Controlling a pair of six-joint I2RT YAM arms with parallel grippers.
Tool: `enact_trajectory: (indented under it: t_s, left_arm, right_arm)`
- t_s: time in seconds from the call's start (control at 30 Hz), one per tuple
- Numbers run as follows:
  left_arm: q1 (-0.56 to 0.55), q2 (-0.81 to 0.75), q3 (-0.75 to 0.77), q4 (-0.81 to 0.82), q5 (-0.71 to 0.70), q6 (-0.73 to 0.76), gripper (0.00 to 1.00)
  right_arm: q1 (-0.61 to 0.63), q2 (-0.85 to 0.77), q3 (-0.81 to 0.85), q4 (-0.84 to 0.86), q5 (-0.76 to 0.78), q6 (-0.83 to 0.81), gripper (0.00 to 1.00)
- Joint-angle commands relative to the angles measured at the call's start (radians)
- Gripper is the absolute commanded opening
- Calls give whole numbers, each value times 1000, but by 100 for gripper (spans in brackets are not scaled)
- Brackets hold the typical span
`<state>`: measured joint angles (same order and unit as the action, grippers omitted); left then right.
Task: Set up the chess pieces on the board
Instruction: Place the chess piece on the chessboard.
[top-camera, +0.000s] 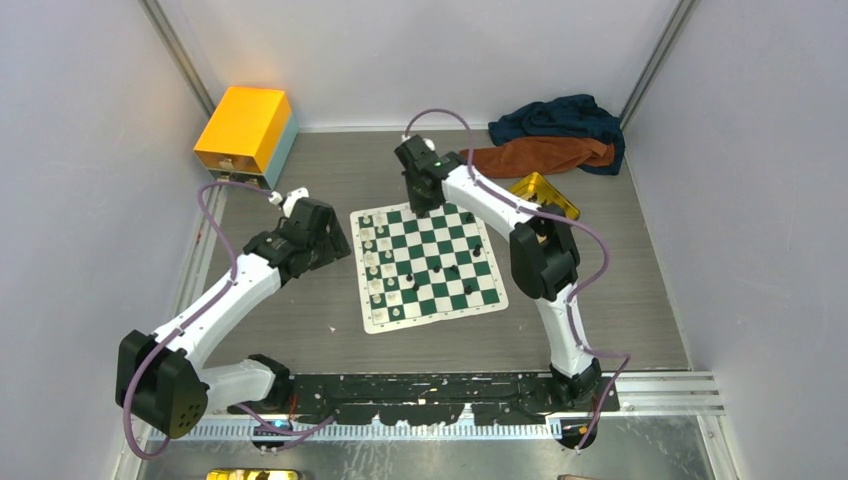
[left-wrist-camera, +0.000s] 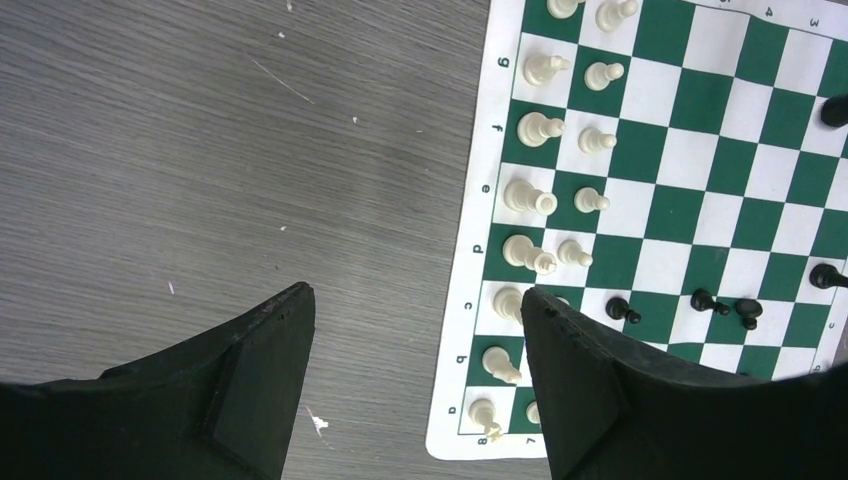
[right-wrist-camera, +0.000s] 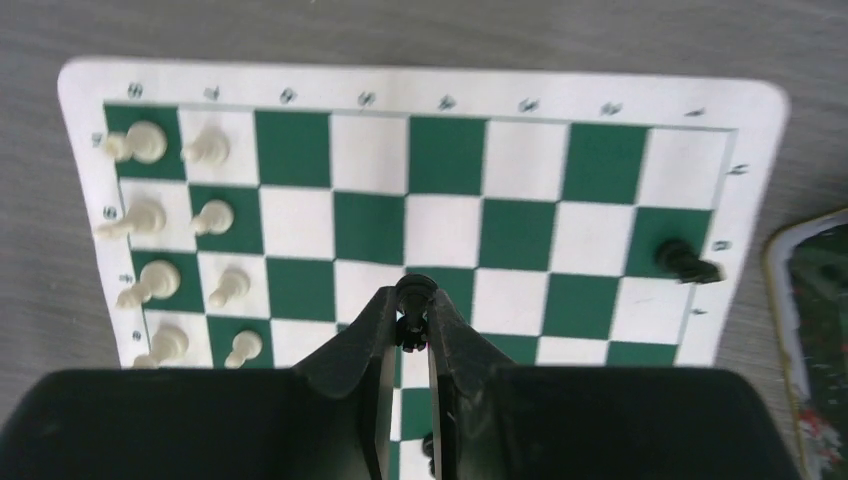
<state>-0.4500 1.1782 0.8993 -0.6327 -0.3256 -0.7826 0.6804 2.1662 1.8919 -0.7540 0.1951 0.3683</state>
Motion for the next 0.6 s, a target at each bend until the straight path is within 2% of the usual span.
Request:
enact_trajectory:
  t_s: [0.0, 0.57]
  left_arm:
    - [7, -10, 27, 32, 5, 22, 76]
    - [23, 31, 27, 64, 37, 33, 76]
  right_arm:
    - [-80, -58, 63, -16, 43, 6, 1]
    - [-231, 38, 92, -39, 3, 42, 1]
